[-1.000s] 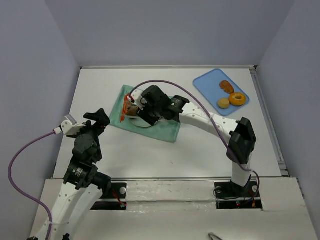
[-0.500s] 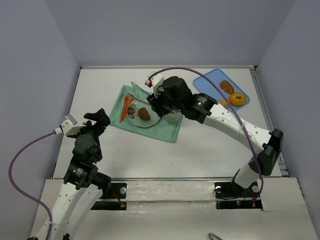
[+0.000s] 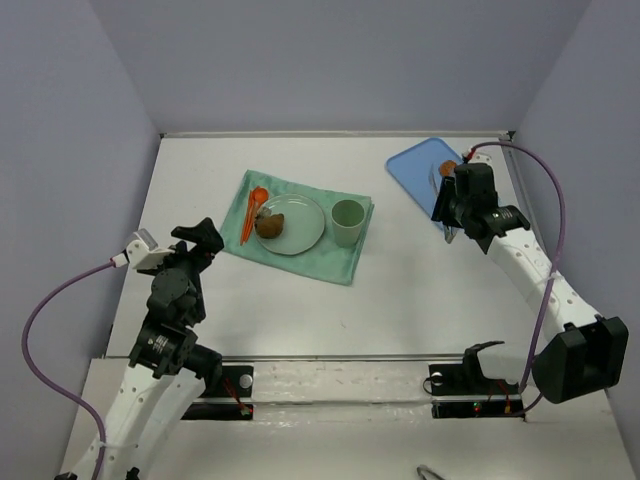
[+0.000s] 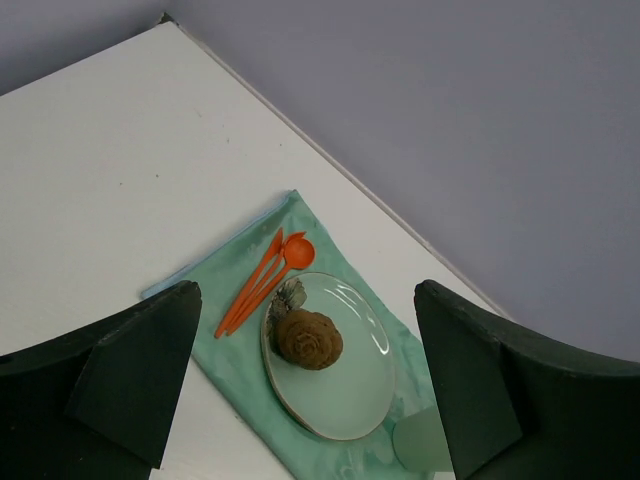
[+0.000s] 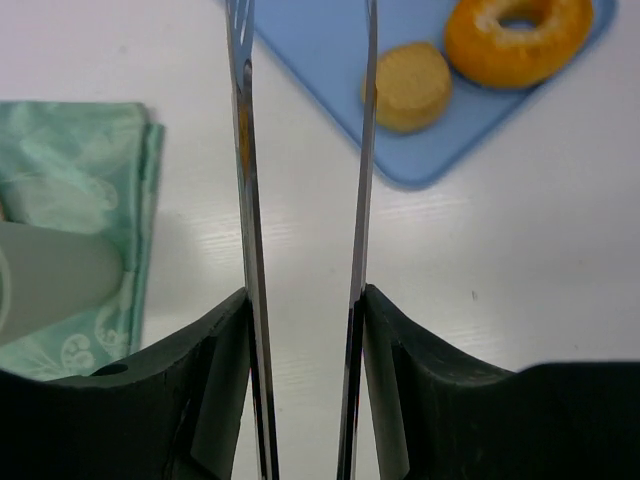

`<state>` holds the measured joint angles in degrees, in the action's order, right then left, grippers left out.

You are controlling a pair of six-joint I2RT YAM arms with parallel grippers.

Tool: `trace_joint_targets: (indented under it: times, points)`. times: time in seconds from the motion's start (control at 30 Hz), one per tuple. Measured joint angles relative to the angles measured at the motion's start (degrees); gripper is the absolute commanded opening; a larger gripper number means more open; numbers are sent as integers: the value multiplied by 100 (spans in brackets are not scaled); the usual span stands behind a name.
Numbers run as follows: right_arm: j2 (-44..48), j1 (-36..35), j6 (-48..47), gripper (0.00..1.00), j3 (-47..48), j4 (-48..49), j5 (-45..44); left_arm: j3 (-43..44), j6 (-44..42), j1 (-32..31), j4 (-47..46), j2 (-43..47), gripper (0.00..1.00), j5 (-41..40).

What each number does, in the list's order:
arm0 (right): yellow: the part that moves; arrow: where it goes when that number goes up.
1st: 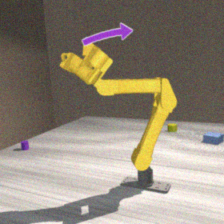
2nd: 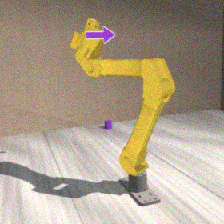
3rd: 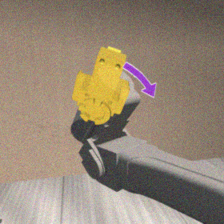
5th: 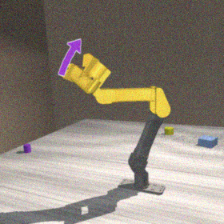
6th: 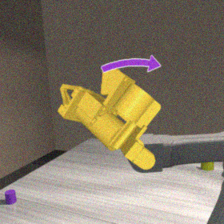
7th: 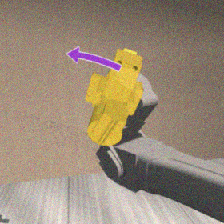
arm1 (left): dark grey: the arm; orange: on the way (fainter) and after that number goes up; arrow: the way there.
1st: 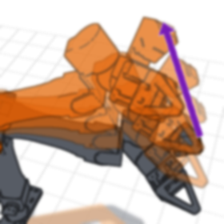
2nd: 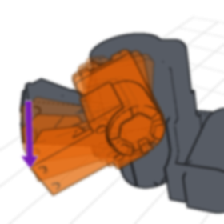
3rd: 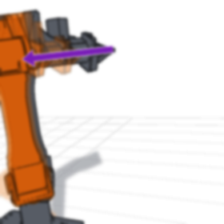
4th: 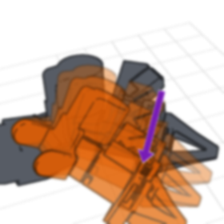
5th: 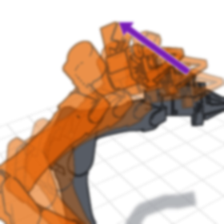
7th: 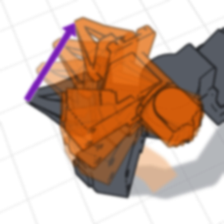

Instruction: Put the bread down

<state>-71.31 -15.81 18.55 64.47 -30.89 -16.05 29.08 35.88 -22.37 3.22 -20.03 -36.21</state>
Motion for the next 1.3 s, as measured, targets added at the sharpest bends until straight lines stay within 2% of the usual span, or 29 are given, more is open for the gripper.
trace_joint_targets:
  times: [0.17, 0.4, 0.73, 1.07, 1.1, 1.17, 1.2, 1.3]
  points:
    - [83, 463, 284, 53, -671, -133, 107, -46, 0, 0, -74, -50, 99, 26]
    - [-87, 837, 422, 57, -898, -170, 232, -46, 0, 0, -127, -186, 99, 48]
    - [-332, 850, 348, 59, -914, -33, 599, -46, -2, 0, -136, -197, 99, 50]
    - [-730, 872, 407, 57, -911, 136, 527, -46, -2, 0, -151, -199, 99, 57]
    - [-785, 879, 422, 56, -907, 136, 511, -46, -2, 0, -151, -199, 99, 57]
    - [-903, 901, 442, 47, -898, 140, 498, -46, -2, 0, -153, -197, 99, 57]
    - [-960, 911, 457, 35, -896, 136, 487, -46, -2, 0, -153, -197, 99, 57]
    - [-1005, 929, 492, 26, -885, 131, 481, -46, 0, 0, -155, -197, 99, 57]
